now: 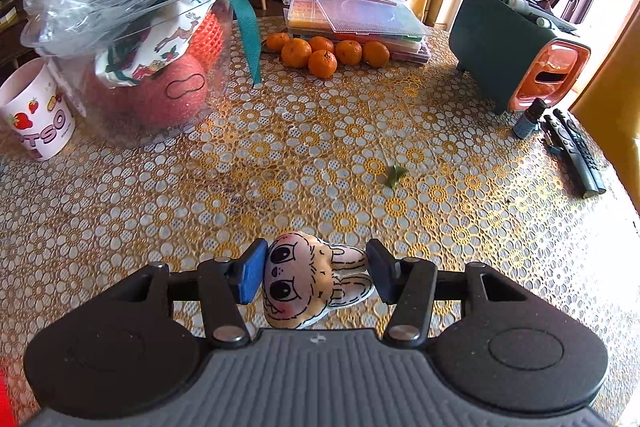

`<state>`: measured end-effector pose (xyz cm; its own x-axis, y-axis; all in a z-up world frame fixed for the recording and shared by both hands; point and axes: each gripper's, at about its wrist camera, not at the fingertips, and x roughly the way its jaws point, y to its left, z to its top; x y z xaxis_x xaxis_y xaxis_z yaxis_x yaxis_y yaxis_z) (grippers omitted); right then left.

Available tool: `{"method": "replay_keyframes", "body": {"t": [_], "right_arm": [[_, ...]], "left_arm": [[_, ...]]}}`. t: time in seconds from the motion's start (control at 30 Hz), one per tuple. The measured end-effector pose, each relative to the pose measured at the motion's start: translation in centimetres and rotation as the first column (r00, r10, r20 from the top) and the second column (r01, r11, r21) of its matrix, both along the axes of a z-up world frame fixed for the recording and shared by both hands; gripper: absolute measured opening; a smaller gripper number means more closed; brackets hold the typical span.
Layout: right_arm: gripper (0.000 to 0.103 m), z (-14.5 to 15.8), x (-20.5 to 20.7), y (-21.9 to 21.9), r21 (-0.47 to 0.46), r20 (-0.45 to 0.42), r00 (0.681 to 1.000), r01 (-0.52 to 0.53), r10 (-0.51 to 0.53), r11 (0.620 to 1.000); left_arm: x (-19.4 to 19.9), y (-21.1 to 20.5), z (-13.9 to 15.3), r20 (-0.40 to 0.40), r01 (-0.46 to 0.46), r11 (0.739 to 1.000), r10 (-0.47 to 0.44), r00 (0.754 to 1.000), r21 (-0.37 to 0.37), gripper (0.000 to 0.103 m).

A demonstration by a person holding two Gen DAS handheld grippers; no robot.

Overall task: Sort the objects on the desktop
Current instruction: 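Carry the bunny toy and bead bag with both grippers over the red shoebox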

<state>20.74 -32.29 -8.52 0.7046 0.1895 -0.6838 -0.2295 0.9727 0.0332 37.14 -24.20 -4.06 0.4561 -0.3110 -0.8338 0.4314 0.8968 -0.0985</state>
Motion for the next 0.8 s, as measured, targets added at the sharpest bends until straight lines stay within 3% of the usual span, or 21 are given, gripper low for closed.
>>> {"method": "replay_keyframes", "body": {"t": [0.8], "right_arm": [[0.035,6.2,-6.9,6.0,-0.005,0.066,0.994,-0.092,0.092,0.996]], "left_arm": [[-14.8,14.4,6.4,0.046,0.011,1.000,-0.011,0.999,-0.006,0.053]]}}
